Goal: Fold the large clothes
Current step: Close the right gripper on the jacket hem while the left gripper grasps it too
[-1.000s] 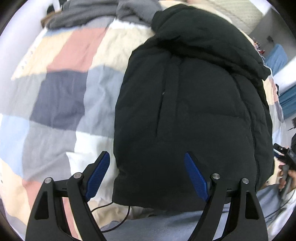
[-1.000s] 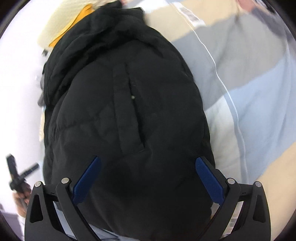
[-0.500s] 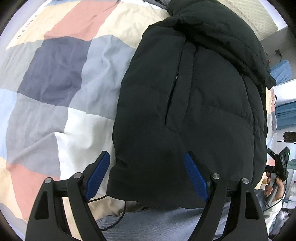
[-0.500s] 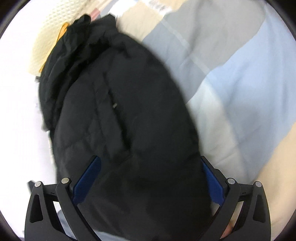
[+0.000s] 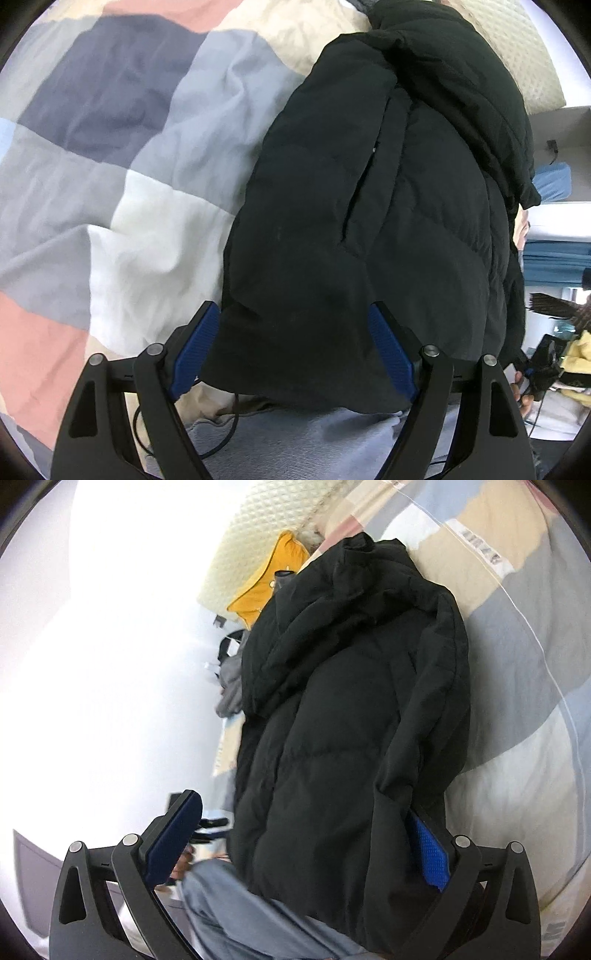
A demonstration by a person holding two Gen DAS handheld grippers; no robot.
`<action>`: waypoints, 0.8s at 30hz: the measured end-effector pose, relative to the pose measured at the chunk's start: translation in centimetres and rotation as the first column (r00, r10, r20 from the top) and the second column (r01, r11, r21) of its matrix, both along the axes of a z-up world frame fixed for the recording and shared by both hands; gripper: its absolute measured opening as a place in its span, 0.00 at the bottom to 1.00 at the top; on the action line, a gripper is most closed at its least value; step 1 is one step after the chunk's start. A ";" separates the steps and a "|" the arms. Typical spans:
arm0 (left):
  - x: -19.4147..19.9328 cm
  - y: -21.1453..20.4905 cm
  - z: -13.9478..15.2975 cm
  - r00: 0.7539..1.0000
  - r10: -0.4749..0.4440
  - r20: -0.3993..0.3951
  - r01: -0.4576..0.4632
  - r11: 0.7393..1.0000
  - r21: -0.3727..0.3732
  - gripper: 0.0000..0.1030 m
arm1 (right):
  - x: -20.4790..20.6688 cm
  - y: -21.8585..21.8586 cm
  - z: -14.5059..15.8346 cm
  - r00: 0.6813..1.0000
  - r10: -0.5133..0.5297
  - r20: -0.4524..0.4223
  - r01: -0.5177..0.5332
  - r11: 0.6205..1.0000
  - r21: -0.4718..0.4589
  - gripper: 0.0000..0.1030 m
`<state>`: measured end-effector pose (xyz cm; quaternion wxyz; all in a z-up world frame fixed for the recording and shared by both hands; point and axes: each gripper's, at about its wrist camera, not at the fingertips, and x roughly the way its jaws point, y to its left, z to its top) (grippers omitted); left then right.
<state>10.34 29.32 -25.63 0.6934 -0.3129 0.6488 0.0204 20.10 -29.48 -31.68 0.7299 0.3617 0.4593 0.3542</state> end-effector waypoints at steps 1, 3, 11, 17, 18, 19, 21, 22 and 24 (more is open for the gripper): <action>0.0 0.3 -0.3 1.000 0.003 -0.009 -0.003 1.000 -0.006 0.80 | 0.2 0.2 -0.4 1.000 -0.005 -0.021 0.005 1.000 -0.014 1.00; -0.1 0.8 -0.7 0.999 0.025 -0.036 -0.025 1.000 -0.002 0.80 | 0.4 0.6 -1.1 0.998 -0.012 -0.061 0.007 0.997 -0.081 1.00; 0.8 -0.1 -2.2 0.989 0.023 -0.143 -0.003 0.991 0.136 0.80 | 2.2 1.4 -5.2 0.960 -0.093 -0.263 0.028 0.970 -0.244 1.00; 1.5 -2.1 -2.7 0.989 -0.028 -0.147 0.061 0.973 0.223 0.80 | 2.6 -0.4 -7.1 0.911 -0.181 -0.370 0.097 0.967 -0.234 1.00; 1.5 -2.3 -2.8 0.989 -0.035 -0.144 0.067 0.972 0.227 0.80 | 2.6 -0.6 -7.5 0.905 -0.191 -0.381 0.102 0.965 -0.241 1.00; 1.5 -2.4 -2.8 0.989 -0.036 -0.144 0.069 0.971 0.229 0.80 | 2.6 -0.8 -7.8 0.899 -0.197 -0.392 0.105 0.964 -0.244 1.00; 1.4 -2.5 -3.1 0.989 -0.039 -0.145 0.071 0.972 0.225 0.80 | 2.6 -1.0 -8.1 0.891 -0.202 -0.406 0.107 0.964 -0.243 0.99; 1.6 -2.6 -3.0 0.988 -0.040 -0.147 0.072 0.972 0.222 0.80 | 2.6 -1.1 -8.3 0.890 -0.199 -0.409 0.106 0.965 -0.240 0.98; 1.4 -2.7 -3.2 0.988 -0.038 -0.148 0.070 0.974 0.216 0.80 | 2.5 -1.9 -8.1 0.896 -0.180 -0.406 0.094 0.971 -0.221 0.89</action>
